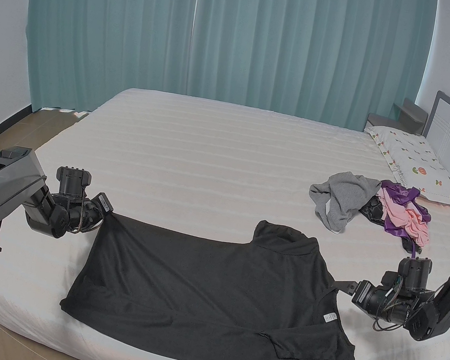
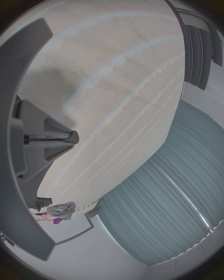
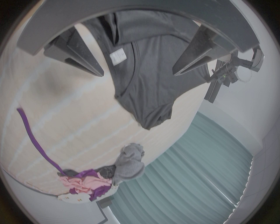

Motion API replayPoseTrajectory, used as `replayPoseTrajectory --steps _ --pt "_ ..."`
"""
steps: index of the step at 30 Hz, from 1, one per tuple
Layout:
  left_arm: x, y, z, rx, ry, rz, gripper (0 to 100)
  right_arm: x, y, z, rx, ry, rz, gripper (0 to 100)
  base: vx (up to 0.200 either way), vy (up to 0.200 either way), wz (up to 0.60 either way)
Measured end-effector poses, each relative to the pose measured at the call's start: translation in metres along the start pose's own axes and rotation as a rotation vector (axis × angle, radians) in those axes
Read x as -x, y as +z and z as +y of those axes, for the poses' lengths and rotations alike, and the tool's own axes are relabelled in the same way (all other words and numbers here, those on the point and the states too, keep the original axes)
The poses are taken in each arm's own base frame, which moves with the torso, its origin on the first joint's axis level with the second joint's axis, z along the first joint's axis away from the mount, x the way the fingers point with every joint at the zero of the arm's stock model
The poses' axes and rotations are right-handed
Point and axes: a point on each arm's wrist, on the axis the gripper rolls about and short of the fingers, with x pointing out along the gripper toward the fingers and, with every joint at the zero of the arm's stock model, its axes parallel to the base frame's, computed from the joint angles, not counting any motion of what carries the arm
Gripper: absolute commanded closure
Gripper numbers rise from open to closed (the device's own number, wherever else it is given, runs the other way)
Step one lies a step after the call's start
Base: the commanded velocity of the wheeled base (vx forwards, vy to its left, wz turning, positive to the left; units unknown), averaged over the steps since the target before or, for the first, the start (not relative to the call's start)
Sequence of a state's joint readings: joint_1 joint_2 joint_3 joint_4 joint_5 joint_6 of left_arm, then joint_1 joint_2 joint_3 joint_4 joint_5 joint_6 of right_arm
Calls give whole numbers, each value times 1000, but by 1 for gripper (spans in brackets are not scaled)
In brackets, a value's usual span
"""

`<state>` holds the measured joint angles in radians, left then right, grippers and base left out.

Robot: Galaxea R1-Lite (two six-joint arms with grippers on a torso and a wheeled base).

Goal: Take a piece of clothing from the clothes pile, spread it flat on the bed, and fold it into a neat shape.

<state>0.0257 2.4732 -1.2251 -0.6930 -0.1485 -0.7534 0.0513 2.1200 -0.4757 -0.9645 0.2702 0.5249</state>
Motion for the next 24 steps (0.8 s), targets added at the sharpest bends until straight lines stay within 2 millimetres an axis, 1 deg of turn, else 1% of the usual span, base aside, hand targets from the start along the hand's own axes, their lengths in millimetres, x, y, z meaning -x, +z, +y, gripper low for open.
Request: replayPoseTrajectory --steps 5,17,20,24 --pt "4 -1 0 2 0 9 100 -19 18 4 9 3 -35 0 0 0 0" --pt "7 -5 3 7 2 33 100 -85 58 18 -27 30 -51 0 0 0 0" --pt "7 -7 5 10 4 44 100 -102 63 19 -37 26 -53 0 0 0 0" --pt "8 -8 7 12 8 51 100 -124 63 12 -49 0 -56 0 0 0 0"
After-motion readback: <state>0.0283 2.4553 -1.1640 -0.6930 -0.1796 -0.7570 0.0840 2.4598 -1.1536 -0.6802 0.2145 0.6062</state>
